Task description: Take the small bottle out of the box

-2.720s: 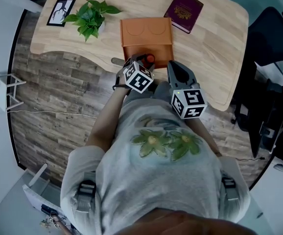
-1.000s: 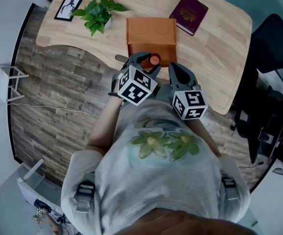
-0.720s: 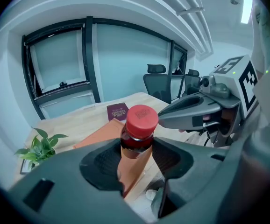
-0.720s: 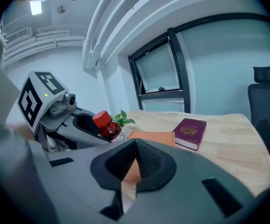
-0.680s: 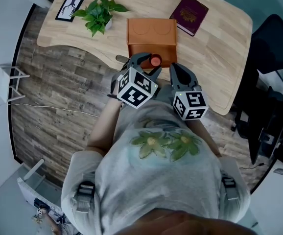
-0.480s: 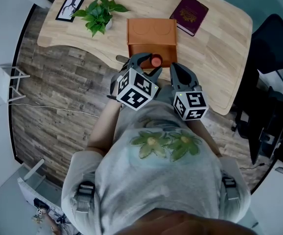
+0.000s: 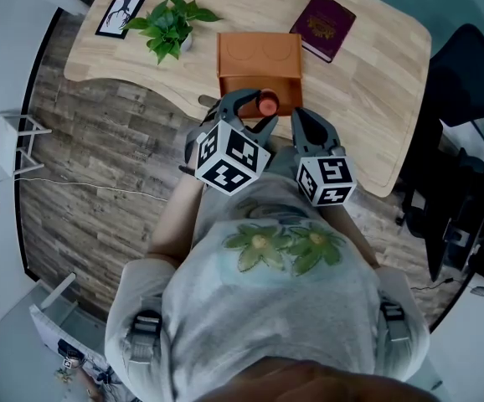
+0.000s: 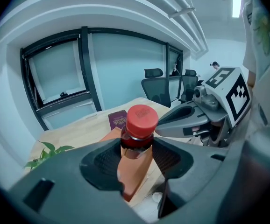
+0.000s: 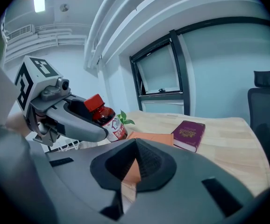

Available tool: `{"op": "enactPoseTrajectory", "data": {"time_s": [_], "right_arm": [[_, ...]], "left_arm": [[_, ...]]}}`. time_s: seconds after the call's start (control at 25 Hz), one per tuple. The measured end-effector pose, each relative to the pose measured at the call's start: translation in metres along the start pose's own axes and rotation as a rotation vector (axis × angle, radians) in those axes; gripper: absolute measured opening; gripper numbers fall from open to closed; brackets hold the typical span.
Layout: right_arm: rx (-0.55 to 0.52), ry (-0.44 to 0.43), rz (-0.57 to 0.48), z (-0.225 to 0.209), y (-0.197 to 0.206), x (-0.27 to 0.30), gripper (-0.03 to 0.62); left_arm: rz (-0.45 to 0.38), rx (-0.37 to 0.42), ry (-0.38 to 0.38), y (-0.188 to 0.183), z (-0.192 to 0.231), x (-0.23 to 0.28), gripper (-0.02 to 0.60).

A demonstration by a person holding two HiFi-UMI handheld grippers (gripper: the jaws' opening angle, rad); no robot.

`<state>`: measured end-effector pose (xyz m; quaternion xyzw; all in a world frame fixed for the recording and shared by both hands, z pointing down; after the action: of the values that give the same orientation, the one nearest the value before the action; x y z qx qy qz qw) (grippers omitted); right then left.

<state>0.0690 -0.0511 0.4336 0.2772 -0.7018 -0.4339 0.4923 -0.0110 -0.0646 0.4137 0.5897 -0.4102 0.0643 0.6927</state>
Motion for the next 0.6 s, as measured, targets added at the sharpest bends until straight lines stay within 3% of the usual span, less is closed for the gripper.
{"op": "enactPoseTrajectory", "data": {"time_s": [0.6], "right_arm": [[-0.022,-0.004,0.010,0.004,0.001,-0.002,0.008]], "left_arm": [[-0.018,0.050,-0.019,-0.010,-0.005,-0.012,0.209]]}}
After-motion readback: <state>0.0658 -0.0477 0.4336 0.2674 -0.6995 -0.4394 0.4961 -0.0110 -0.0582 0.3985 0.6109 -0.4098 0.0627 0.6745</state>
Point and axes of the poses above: the fingertips, and each gripper's own axes: x forward along the fingers, z to its left, y out of its underside, the point moved 3 cm from there along -x, backward along the fingers, and after that the axes turned 4 degrees about y, right-handed, at the moved point
